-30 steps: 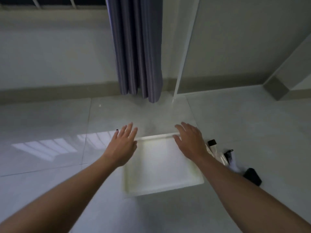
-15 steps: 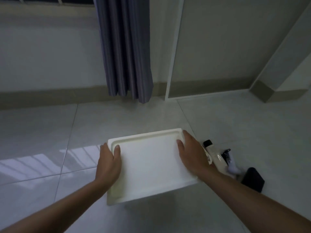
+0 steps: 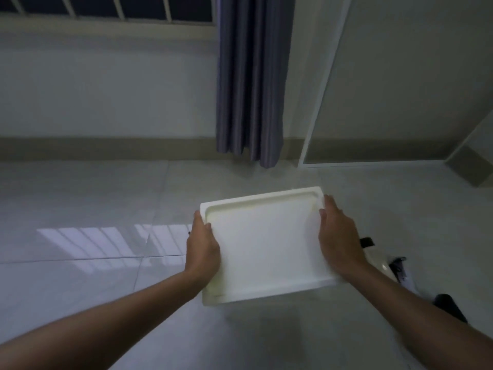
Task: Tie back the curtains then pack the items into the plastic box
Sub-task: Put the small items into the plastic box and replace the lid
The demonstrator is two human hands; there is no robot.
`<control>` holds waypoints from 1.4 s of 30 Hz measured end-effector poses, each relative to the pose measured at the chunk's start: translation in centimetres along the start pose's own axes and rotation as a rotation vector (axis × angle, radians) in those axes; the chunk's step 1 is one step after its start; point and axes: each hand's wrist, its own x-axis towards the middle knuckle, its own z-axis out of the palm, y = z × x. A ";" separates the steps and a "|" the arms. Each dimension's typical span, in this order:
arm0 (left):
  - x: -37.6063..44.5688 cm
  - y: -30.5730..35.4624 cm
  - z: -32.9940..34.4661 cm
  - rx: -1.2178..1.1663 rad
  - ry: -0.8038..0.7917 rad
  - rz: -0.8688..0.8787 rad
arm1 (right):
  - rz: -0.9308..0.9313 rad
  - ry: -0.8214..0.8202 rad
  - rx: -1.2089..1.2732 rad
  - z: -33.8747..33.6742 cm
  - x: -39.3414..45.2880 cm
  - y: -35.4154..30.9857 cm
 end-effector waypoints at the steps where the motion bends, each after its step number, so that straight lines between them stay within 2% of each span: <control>1: 0.3 0.3 -1.2 -0.003 0.025 0.020 | -0.033 0.024 0.031 -0.1 0.4 -1.4; 5: 2.9 -1.0 -7.4 0.025 0.186 0.008 | -0.139 0.025 0.167 2.2 2.3 -8.1; 10: 4.7 -6.5 -16.0 0.185 0.345 -0.188 | -0.105 -0.267 0.211 9.2 3.4 -17.8; 12: 5.1 -9.1 -18.6 0.252 0.334 -0.304 | -0.046 -0.401 0.230 12.4 2.8 -21.0; 16: 4.8 -14.4 -22.2 0.352 0.180 -0.534 | 0.052 -0.633 0.177 17.4 -0.1 -24.8; 24: 2.7 -18.1 -22.7 0.451 -0.006 -0.794 | 0.056 -0.885 -0.024 22.6 -5.8 -24.2; 30: 3.1 -19.0 -21.0 0.595 -0.095 -0.768 | 0.117 -0.928 -0.064 23.7 -7.2 -22.2; 34: 3.5 -19.1 -20.5 0.608 -0.134 -0.785 | 0.136 -0.939 -0.054 23.5 -7.3 -21.3; 39: 3.8 -18.3 -19.7 0.671 -0.142 -0.766 | 0.138 -0.948 -0.019 23.8 -7.1 -20.6; 42: 4.6 -18.1 -19.7 0.639 -0.086 -0.752 | 0.101 -0.952 -0.050 23.2 -7.4 -21.1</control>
